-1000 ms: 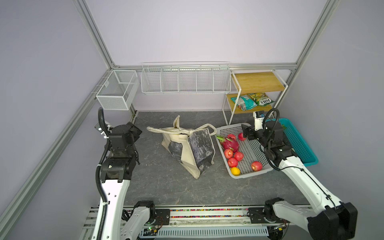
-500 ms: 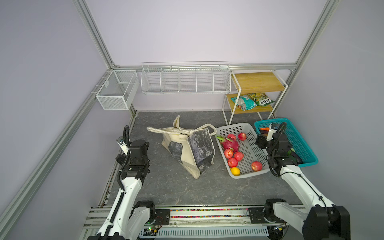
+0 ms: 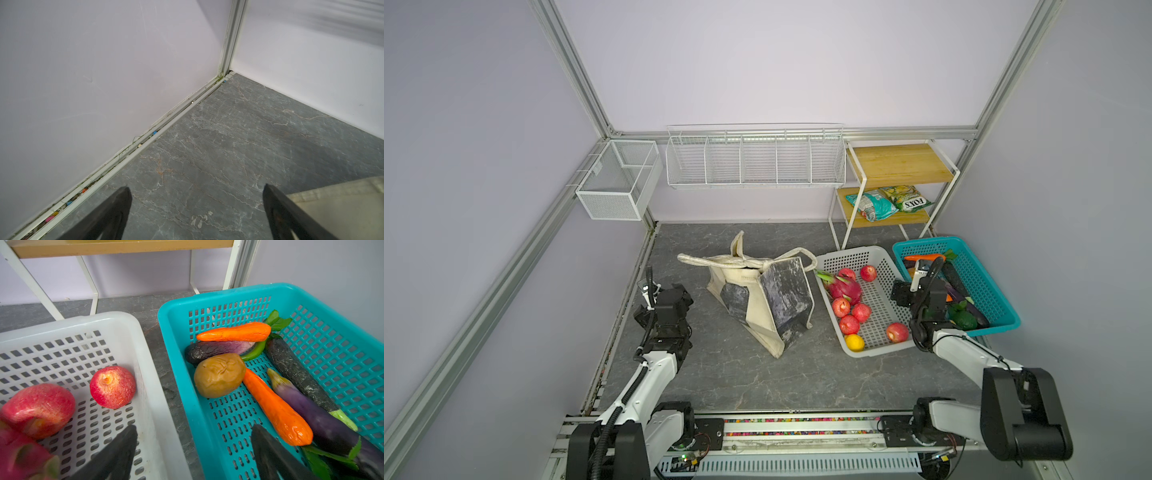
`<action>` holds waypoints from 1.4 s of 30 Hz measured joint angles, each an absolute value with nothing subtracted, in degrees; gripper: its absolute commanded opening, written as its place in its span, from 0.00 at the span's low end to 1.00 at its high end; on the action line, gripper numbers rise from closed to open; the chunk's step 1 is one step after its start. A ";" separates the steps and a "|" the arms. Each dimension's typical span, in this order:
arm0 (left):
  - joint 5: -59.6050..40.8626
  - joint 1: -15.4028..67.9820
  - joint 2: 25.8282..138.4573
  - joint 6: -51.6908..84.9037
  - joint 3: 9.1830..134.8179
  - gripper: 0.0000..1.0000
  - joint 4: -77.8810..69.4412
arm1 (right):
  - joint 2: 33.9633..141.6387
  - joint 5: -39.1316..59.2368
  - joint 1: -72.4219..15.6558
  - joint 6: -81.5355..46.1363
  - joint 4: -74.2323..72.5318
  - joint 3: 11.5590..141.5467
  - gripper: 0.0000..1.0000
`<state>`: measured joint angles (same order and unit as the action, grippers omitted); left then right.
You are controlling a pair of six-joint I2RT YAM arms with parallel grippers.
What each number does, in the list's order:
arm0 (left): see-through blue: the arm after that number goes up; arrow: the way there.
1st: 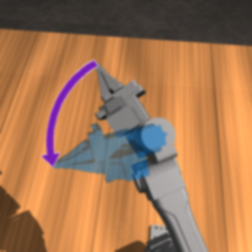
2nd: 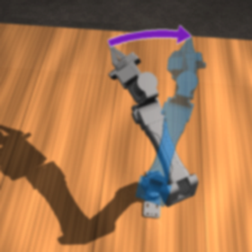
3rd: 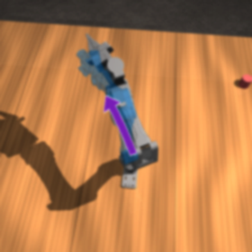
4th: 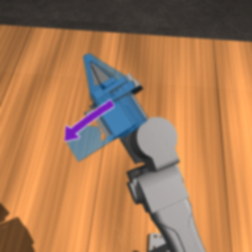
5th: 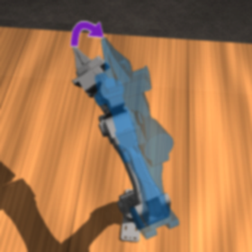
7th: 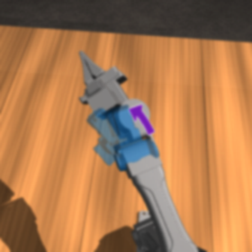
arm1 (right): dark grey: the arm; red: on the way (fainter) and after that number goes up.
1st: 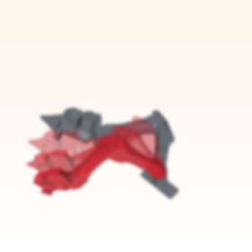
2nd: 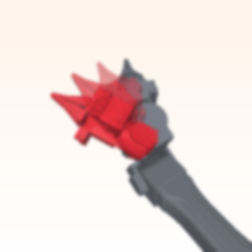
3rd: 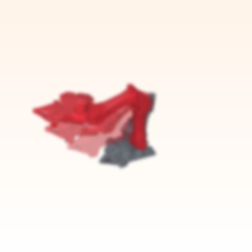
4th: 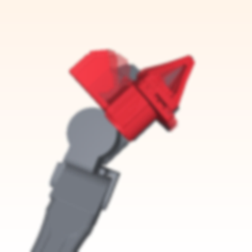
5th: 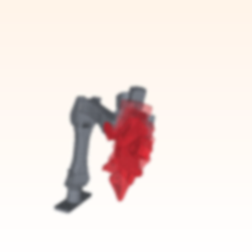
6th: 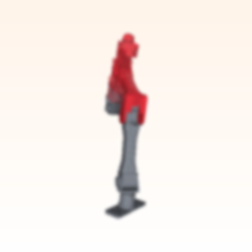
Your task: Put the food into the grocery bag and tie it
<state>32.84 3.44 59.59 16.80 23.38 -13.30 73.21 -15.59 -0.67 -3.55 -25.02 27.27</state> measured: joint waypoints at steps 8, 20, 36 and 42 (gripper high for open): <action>31.53 3.44 66.46 14.63 22.11 0.99 -22.81 | 79.18 -15.42 -0.60 -2.55 -36.64 25.80 0.89; 30.09 2.63 78.26 12.29 22.59 0.99 -34.02 | 83.55 -14.13 -0.56 -1.48 -44.49 26.15 0.88; 18.20 2.52 87.57 5.10 22.85 0.99 -47.86 | 83.59 -13.67 -0.47 -1.28 -44.49 26.20 0.88; 16.86 2.52 88.62 4.14 21.89 0.99 -50.54 | 87.81 -12.69 -1.72 0.71 -34.87 34.50 0.88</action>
<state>16.86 2.52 88.62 4.14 21.89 -50.54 87.81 -12.69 -1.72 0.71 -34.87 34.50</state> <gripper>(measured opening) 0.992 0.879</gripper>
